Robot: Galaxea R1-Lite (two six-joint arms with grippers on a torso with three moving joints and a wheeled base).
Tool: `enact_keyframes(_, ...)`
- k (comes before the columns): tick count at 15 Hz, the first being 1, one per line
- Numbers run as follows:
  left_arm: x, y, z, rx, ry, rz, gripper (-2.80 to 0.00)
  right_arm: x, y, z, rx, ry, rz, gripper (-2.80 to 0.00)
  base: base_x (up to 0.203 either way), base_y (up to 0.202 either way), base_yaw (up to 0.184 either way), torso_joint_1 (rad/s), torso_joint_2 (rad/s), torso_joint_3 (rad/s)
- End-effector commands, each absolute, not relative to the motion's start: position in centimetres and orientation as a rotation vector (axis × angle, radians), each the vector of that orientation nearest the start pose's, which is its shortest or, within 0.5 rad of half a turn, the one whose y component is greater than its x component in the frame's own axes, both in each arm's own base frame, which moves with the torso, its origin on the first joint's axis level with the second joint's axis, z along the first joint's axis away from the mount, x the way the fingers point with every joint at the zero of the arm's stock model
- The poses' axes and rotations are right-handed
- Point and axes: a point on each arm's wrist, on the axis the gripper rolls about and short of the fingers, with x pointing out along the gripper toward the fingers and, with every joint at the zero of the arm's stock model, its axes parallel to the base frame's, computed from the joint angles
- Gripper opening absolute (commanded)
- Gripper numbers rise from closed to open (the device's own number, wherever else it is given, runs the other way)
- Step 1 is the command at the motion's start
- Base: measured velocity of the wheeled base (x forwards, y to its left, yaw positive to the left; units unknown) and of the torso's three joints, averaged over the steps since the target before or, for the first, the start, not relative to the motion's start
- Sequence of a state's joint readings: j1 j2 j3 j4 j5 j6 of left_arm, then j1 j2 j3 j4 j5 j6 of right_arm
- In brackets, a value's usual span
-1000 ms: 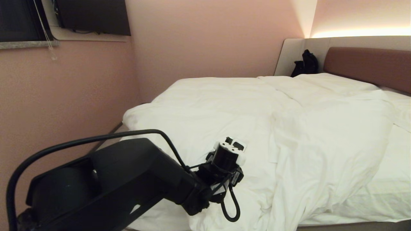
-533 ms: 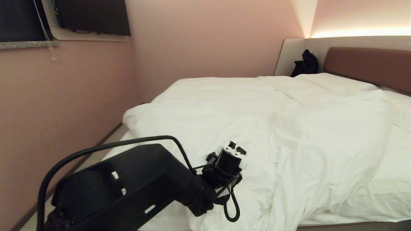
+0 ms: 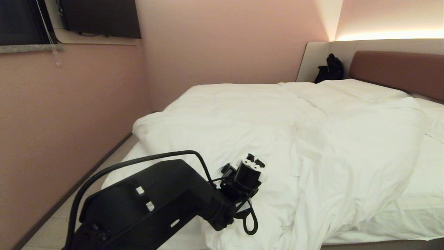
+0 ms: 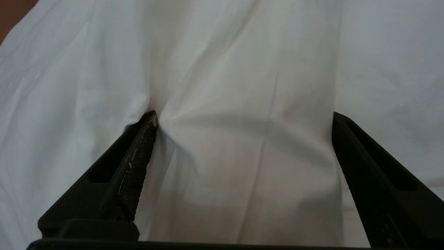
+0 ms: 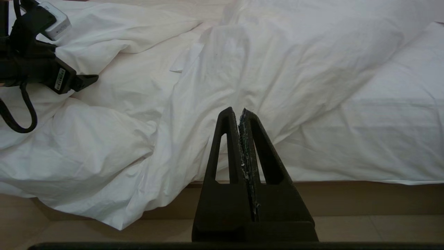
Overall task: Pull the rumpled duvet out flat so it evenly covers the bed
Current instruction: Hold the folded corner of the quilt
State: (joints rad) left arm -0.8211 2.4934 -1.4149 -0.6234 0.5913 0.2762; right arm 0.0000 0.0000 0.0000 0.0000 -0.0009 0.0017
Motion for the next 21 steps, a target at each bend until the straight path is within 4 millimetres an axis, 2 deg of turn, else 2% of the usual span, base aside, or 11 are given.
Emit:
enact_keyframes(1, 34.1, -33.6, 1.4, 0.575, 0.324, -0.246, 0.00, -2.3, 0.0, 7.5, 0.002, 0.000, -0.002, -2.80, 0.000, 0.000, 0.000, 0.000, 0.00, 0.000)
enact_keyframes(8, 35.4, -32.2, 1.2, 0.584, 0.335, -0.192, 0.00, -2.3, 0.0, 7.5, 0.003, 0.000, -0.002, -2.80, 0.000, 0.000, 0.000, 0.000, 0.00, 0.000)
enact_keyframes(9, 35.5, -32.1, 1.2, 0.582, 0.337, -0.189, -2.80, -2.3, 0.0, 7.5, 0.002, 0.000, -0.002, -2.80, 0.000, 0.000, 0.000, 0.000, 0.00, 0.000)
enact_keyframes(16, 35.4, -31.9, 1.8, 0.577, 0.330, -0.186, -2.80, -2.3, 0.0, 7.5, 0.002, 0.000, -0.002, -2.80, 0.000, 0.000, 0.000, 0.000, 0.00, 0.000)
enact_keyframes(21, 35.0, -31.2, 4.2, 0.565, 0.311, -0.157, -2.80, -2.3, 0.0, 7.5, 0.002, 0.000, -0.002, -2.80, 0.000, 0.000, 0.000, 0.000, 0.00, 0.000)
